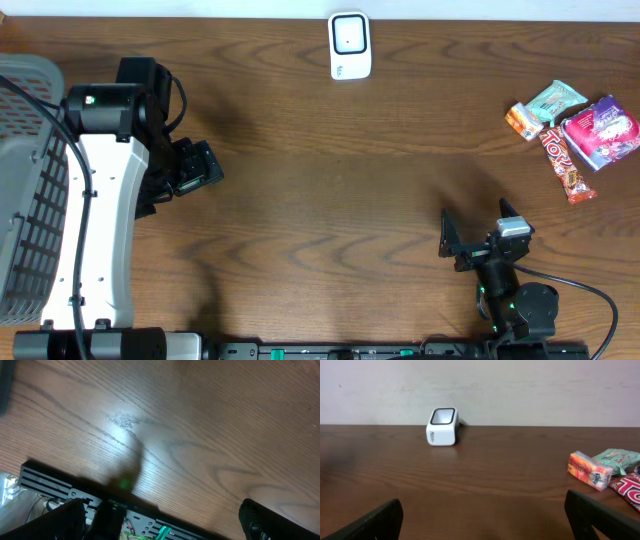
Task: Scan the item barcode
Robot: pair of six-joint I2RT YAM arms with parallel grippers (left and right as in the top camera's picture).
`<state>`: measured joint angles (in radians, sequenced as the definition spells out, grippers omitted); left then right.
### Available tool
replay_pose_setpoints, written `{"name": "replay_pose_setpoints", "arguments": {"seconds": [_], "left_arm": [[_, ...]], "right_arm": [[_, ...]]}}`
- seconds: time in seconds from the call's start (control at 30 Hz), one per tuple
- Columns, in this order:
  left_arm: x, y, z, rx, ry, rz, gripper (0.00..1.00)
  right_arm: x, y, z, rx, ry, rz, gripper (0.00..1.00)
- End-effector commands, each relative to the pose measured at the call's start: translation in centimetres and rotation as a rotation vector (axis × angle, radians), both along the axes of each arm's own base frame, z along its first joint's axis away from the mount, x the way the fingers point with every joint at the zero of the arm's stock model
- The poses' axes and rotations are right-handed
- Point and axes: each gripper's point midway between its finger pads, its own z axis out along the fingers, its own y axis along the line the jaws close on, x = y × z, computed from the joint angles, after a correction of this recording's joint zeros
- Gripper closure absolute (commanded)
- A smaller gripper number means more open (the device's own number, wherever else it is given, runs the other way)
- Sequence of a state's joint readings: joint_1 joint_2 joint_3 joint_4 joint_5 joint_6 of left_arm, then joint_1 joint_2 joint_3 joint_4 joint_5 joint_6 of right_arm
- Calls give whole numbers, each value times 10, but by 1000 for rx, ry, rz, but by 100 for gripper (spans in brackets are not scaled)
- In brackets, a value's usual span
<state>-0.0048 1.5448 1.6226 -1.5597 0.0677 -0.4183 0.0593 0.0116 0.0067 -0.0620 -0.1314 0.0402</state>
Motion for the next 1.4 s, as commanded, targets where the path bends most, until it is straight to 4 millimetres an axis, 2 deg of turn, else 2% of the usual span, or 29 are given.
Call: {"name": "replay_pose_setpoints", "arguments": {"seconds": [0.0, 0.57, 0.7, 0.93, 1.17, 1.37], "left_arm": [[-1, 3, -1, 16, 8, 4, 2], [0, 3, -1, 17, 8, 3, 2], [7, 14, -3, 77, -13, -2, 2], [9, 15, 3, 79, -55, 1, 2], [-11, 14, 18, 73, -187, 67, 2], [-25, 14, -2, 75, -312, 31, 2]], "right_arm": [[-1, 2, 0, -11, -5, 10, 1], [-1, 2, 0, -11, -5, 10, 1], [-1, 2, 0, -11, -5, 10, 1], [-1, 2, 0, -11, -5, 10, 1], [-1, 2, 0, -11, -5, 10, 1], [-1, 2, 0, -11, -5, 10, 1]]}}
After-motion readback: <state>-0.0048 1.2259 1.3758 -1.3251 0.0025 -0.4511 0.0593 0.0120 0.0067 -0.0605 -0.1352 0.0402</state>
